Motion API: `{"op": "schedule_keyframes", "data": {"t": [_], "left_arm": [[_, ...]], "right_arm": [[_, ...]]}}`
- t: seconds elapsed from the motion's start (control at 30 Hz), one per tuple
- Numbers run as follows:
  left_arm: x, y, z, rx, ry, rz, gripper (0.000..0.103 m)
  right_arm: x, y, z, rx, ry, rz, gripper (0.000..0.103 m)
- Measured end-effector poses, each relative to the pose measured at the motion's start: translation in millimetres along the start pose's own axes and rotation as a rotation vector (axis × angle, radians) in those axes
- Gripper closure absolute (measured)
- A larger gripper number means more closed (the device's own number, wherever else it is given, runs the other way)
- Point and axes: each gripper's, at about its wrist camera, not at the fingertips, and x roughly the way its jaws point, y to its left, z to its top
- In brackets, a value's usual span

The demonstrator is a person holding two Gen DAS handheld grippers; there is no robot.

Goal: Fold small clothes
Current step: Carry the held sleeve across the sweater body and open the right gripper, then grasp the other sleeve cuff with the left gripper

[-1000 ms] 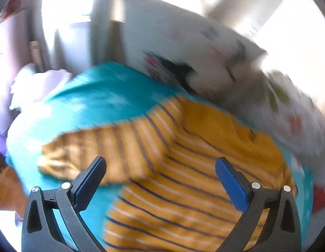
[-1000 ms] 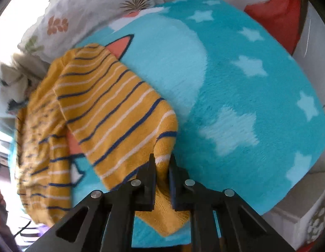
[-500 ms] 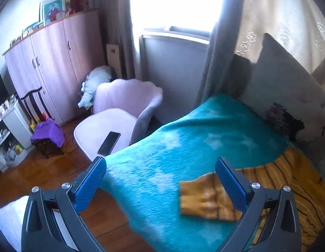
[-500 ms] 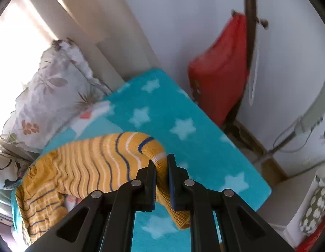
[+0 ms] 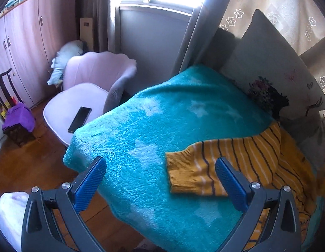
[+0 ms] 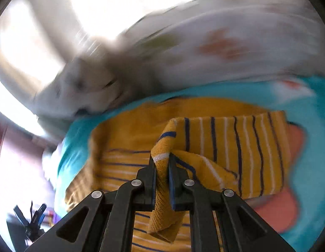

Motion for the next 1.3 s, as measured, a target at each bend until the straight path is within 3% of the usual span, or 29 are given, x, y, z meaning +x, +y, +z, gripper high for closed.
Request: {"op": "schedule_keyframes", "data": {"t": [0.13, 0.23, 0.4, 0.53, 0.67, 0.8, 0.93, 1.17, 1.3], "left_arm": [[10.6, 23.2, -1.0, -0.014, 0.035, 0.007, 0.000], [16.8, 41.7, -1.9, -0.030, 0.054, 0.023, 0.000], [22.8, 63.0, -2.4, -0.054, 0.073, 0.031, 0.000], [26.4, 70.4, -2.8, -0.061, 0.084, 0.030, 0.000], [31.0, 73.0, -3.7, -0.063, 0.097, 0.028, 0.000], [38.1, 70.3, -3.6, -0.068, 0.113, 0.013, 0.000], [46.6, 59.6, -2.3, -0.062, 0.129, -0.031, 0.000], [80.2, 20.0, -0.9, -0.022, 0.201, -0.180, 0.000], [103.5, 0.1, -5.7, -0.003, 0.248, -0.184, 0.000]], "right_arm": [[83.5, 67.3, -3.1, -0.075, 0.101, 0.029, 0.093], [133.8, 93.7, -2.4, -0.078, 0.152, 0.025, 0.093], [190.9, 124.4, 6.2, -0.109, 0.179, -0.066, 0.092], [222.8, 130.6, 10.1, -0.100, 0.223, -0.085, 0.078], [222.2, 135.5, 7.3, -0.095, 0.224, -0.044, 0.060], [205.7, 153.2, 2.2, -0.146, 0.190, -0.029, 0.052], [188.9, 167.3, -6.3, -0.199, 0.167, -0.007, 0.051], [160.0, 163.0, -46.9, -0.232, 0.180, 0.003, 0.047], [136.6, 142.5, -68.0, -0.209, 0.176, 0.009, 0.047]]}}
